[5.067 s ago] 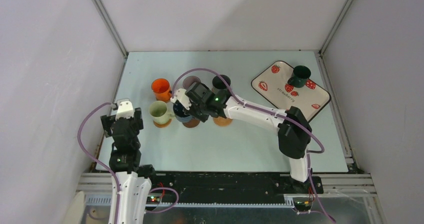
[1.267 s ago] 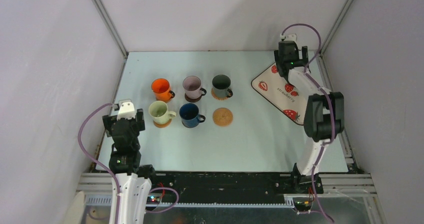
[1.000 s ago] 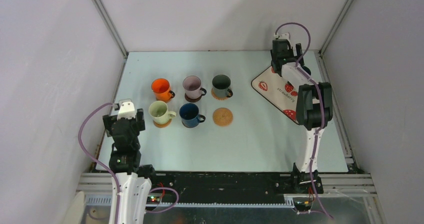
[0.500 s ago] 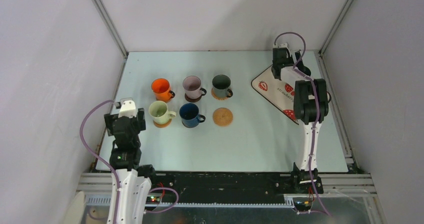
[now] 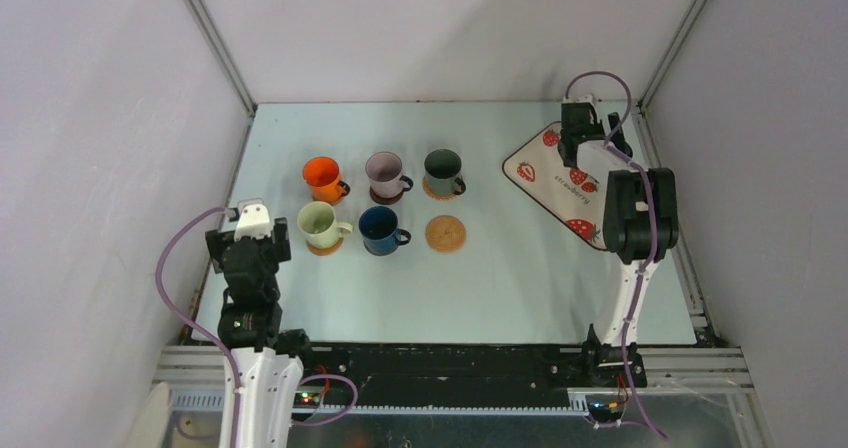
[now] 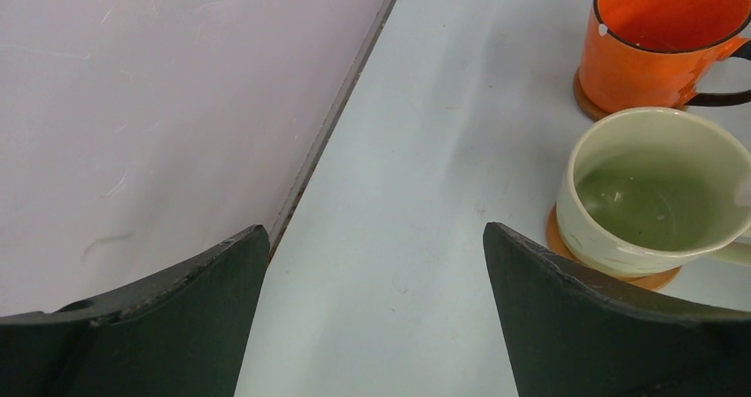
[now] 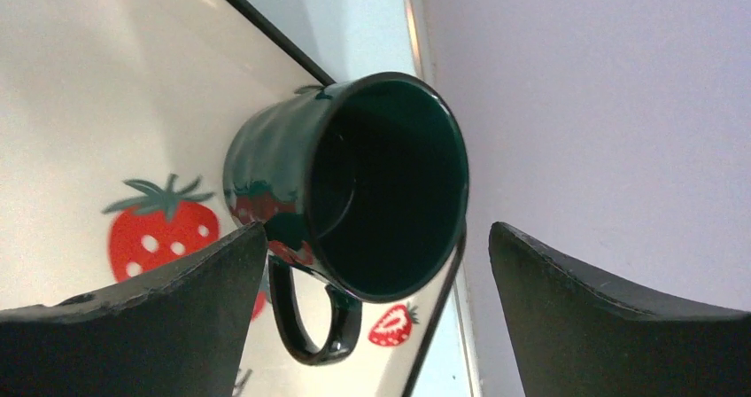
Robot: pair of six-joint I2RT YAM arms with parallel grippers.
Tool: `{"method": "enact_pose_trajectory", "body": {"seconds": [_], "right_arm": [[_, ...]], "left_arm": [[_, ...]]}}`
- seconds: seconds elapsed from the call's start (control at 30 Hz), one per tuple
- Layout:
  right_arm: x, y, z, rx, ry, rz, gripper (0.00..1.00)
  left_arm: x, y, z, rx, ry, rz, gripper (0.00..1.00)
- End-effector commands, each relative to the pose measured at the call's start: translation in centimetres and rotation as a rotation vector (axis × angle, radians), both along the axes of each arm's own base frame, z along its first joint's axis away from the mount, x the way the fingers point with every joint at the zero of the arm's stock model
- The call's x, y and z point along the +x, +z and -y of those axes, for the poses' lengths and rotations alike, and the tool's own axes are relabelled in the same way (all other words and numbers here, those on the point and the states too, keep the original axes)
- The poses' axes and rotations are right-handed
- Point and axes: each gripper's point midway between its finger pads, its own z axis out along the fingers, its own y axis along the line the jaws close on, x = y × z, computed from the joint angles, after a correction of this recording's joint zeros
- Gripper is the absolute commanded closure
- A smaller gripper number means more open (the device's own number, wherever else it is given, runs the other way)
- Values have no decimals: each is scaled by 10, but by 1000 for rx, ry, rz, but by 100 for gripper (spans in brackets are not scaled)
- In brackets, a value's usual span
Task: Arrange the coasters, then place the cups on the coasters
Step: Pick up the cup from the tray.
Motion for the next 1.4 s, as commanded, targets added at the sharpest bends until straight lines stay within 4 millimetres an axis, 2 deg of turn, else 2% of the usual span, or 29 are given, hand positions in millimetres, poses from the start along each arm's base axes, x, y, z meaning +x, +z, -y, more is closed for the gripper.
{"method": "enact_pose_trajectory", "body": {"seconds": [0.0,0.03,0.13,0.17,0.2,0.23,0.27,0.33,0.37,0.47,0.67,0.93,1.07,1.37], "right_arm": [[-17,33,16,85,-64,94,1],[-20,28,15,116,-54,73,1],[-28,20,30,220,-97,73,1],[-31,14,29,263,-91,48,1],[-31,12,37,296,-121,56,1],[-35,3,33,358,-107,22,1],[-35,3,40,397,-128,31,1],[-34,-6,31,535,-90,10,2],[-37,-8,33,569,-90,2,3],[-35,-11,21,662,-44,-4,3],[-35,-19,15,695,-35,-30,4],[-35,-14,-2,741,44,-47,8],[-34,-15,-22,712,111,-86,8],[-28,-5,-38,588,172,-81,3]], "left_arm": [[1,19,3,-4,-19,63,2],[1,19,3,-3,-21,63,2],[1,20,4,-5,-23,66,2],[0,21,4,-4,-23,68,2],[0,21,4,-5,-24,67,2],[0,21,4,-5,-25,68,2],[0,21,4,-5,-26,68,2],[0,20,4,-6,-25,68,2],[0,20,4,-6,-25,67,2],[1,20,4,-5,-26,63,2],[1,19,4,-4,-26,63,2],[1,19,4,-4,-26,60,2],[1,18,5,-4,-29,60,2],[1,19,5,-4,-29,62,2]]}}
